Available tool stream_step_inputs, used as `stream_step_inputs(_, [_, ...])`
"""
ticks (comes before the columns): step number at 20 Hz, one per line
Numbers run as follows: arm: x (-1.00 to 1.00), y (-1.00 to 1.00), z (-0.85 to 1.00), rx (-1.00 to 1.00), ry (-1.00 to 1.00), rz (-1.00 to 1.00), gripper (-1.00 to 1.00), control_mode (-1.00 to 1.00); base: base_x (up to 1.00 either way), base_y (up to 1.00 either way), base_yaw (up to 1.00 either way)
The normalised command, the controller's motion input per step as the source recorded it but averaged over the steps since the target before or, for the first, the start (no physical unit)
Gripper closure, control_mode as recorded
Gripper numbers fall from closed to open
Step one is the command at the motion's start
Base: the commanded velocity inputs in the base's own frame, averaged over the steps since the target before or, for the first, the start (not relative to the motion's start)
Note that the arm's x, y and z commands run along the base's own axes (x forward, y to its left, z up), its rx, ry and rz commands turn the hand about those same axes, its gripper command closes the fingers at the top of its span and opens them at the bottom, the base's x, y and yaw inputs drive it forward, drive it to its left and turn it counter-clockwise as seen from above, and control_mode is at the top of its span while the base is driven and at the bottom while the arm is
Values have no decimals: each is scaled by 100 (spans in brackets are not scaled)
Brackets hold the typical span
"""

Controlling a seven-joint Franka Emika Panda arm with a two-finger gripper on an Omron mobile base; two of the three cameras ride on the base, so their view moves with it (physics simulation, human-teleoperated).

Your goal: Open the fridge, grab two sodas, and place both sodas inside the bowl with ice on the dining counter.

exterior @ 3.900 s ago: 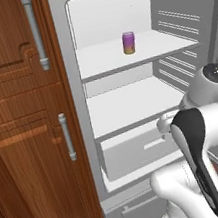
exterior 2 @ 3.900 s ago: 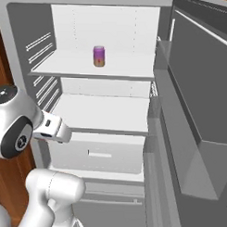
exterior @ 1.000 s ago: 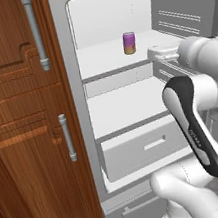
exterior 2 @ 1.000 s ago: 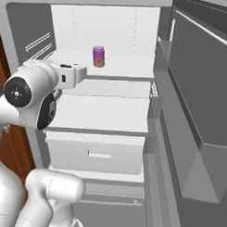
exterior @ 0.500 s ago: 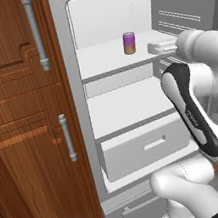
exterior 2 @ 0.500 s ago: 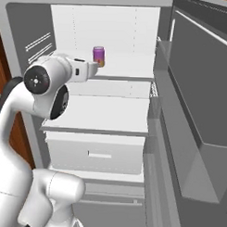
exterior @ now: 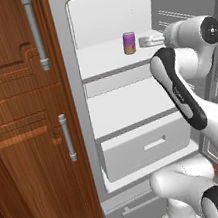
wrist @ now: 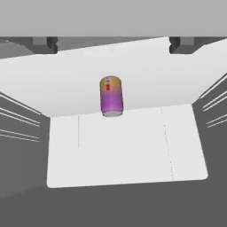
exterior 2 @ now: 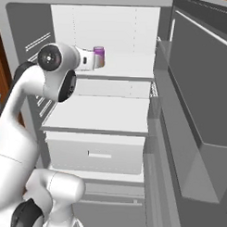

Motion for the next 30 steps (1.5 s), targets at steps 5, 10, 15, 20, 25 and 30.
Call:
stream_step_inputs(5, [56, 0, 1, 0, 3, 0, -100, -100, 0, 0, 0])
stream_step_inputs(10, [60, 0, 0, 0, 1, 0, -100, -100, 0, 0, 0])
stream_step_inputs(15, [58, 0, 0, 0, 8, 0, -100, -100, 0, 0, 0])
stream_step_inputs(20, [54, 0, -3, 0, 10, 0, -100, -100, 0, 0, 0])
stream_step_inputs(25, [44, 2, -2, 0, 5, 0, -100, -100, 0, 0, 0])
stream_step_inputs(30, [27, 1, 0, 0, 1, 0, -100, -100, 0, 0, 0])
